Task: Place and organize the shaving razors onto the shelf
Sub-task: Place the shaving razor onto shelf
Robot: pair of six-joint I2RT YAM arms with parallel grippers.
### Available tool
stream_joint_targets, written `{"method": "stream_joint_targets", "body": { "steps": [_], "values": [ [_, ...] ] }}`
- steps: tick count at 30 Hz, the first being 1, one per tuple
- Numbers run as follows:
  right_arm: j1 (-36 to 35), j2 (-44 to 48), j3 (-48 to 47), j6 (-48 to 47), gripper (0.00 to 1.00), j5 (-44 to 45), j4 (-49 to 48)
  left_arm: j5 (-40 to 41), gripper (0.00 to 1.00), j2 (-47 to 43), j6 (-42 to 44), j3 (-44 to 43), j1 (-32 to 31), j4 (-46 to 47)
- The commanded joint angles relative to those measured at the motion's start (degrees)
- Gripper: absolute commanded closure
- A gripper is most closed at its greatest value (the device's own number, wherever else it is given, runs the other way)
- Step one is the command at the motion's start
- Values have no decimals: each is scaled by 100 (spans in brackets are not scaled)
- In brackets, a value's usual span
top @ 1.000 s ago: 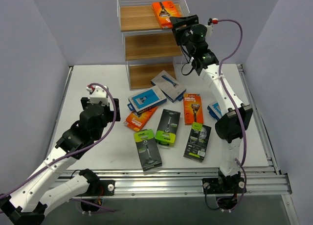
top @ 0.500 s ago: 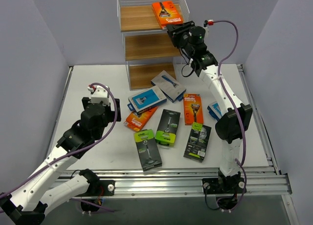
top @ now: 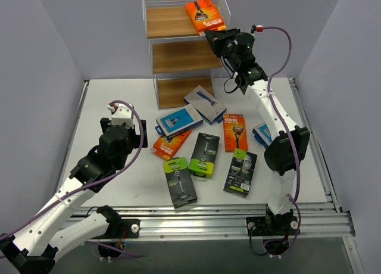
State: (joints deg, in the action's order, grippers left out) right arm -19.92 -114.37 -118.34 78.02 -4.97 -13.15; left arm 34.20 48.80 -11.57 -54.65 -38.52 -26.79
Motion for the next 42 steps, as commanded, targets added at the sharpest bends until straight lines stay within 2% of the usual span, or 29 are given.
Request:
{"method": "stream_joint_targets", "body": {
  "steps": [1,7,16,27,42],
  "values": [
    [32,266,57,239,100,-127,-575,-9,6,-2,50,-107,-15,130],
    [-20,301,434,556,100,48,-1093,-18,6,7,41,-107,-15,121],
    [-257,547,1058,776,100,1147,-1629,-44,6,25,41,-107,-15,121],
    [-723,283,875,803,100,2333,-1999,-88,6,60,32,-107,-15,121],
    [-636,99,839,970,100,2440,-2087,-141,6,95,15,-107,-15,112]
  ]
}}
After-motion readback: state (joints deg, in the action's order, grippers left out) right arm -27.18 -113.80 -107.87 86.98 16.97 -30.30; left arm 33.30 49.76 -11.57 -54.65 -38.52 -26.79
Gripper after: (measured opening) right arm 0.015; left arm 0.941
